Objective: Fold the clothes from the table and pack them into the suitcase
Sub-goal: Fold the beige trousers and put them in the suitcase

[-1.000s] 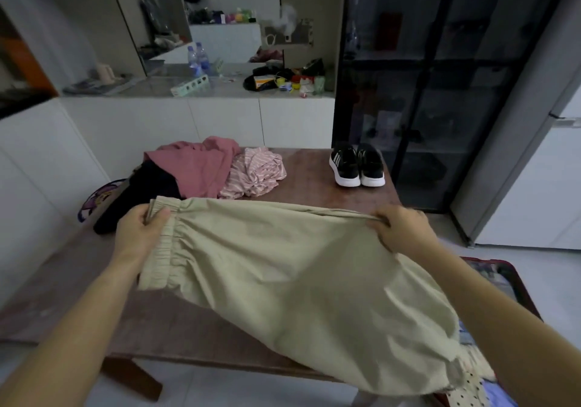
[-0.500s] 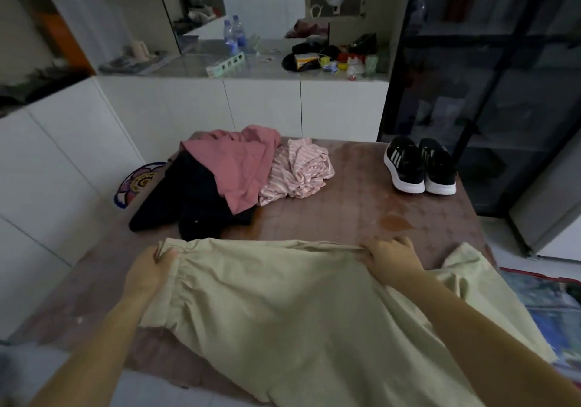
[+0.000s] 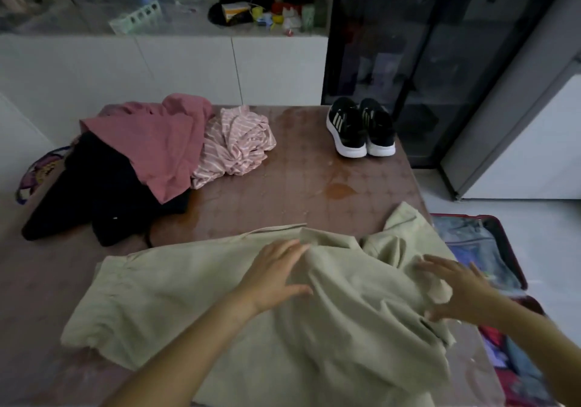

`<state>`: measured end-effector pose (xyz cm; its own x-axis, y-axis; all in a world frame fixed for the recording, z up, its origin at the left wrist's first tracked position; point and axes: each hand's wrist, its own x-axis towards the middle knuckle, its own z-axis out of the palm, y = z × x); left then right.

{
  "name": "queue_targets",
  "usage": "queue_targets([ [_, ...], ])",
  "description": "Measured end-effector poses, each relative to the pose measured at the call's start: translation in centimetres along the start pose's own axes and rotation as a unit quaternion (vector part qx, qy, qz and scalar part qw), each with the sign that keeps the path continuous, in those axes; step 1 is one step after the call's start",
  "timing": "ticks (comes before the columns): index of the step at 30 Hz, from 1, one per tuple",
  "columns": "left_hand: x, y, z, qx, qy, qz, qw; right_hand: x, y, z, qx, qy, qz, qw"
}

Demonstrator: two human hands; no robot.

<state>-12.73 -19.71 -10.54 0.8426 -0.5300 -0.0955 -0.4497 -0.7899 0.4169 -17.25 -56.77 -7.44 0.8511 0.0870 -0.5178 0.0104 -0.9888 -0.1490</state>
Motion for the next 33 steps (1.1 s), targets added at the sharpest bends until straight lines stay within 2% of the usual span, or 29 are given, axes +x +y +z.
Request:
queue_targets([
  [1, 1.3, 0.4, 0.6, 0.027, -0.014, -0.008, 1.0, -0.5, 0.2, 0.5, -0.034, -0.05, -0.007, 0.998],
  [3, 3.5, 0.7, 1.2, 0.059, -0.038, -0.048, 0.996, -0.7, 0.6, 1.4, -0.079, -0.083, -0.03, 0.993],
  [4, 4.4, 0.6, 1.2, 0.067, -0.051, -0.072, 0.994, -0.7, 0.7, 1.9, -0.097, -0.08, -0.042, 0.991],
  [6, 5.9, 0.3, 1.2, 0.084, -0.082, -0.094, 0.989, -0.1, 0.6, 2.3, -0.163, -0.023, -0.086, 0.983],
  [8, 6.7, -0.2, 1.4, 0.095, -0.109, -0.078, 0.986, 1.4, 0.8, 2.4, -0.179, 0.025, -0.09, 0.979],
  [10, 6.9, -0.6, 1.7, 0.096, -0.111, -0.049, 0.988, 2.8, 1.2, 2.1, -0.18, 0.031, -0.079, 0.98],
  [15, 5.2, -1.7, 1.0, 0.033, -0.068, -0.051, 0.996, 5.7, 0.4, 0.0, -0.263, 0.103, -0.157, 0.946],
  [18, 3.7, -3.3, 0.3, 0.047, -0.021, -0.032, 0.998, 7.7, -1.3, -0.3, -0.295, 0.076, -0.199, 0.931],
  [21, 2.4, -4.3, -0.9, 0.043, 0.069, 0.008, 0.997, 8.3, -3.4, -0.3, -0.315, 0.036, -0.21, 0.925],
  [23, 1.5, -4.8, -1.9, 0.034, 0.103, -0.005, 0.994, 8.0, -3.4, -0.2, -0.27, 0.062, -0.225, 0.934],
  [27, 0.6, -5.2, -2.5, 0.047, 0.102, -0.041, 0.993, 6.4, -2.1, -1.4, -0.16, 0.052, -0.147, 0.975],
  [31, 1.3, -5.7, -3.0, 0.032, 0.061, -0.067, 0.995, 4.3, -0.9, -4.9, 0.007, -0.057, -0.039, 0.998],
  [33, 1.8, -6.3, -3.2, 0.017, 0.03, -0.085, 0.996, 3.8, -0.6, -6.7, 0.028, -0.102, -0.012, 0.994],
])
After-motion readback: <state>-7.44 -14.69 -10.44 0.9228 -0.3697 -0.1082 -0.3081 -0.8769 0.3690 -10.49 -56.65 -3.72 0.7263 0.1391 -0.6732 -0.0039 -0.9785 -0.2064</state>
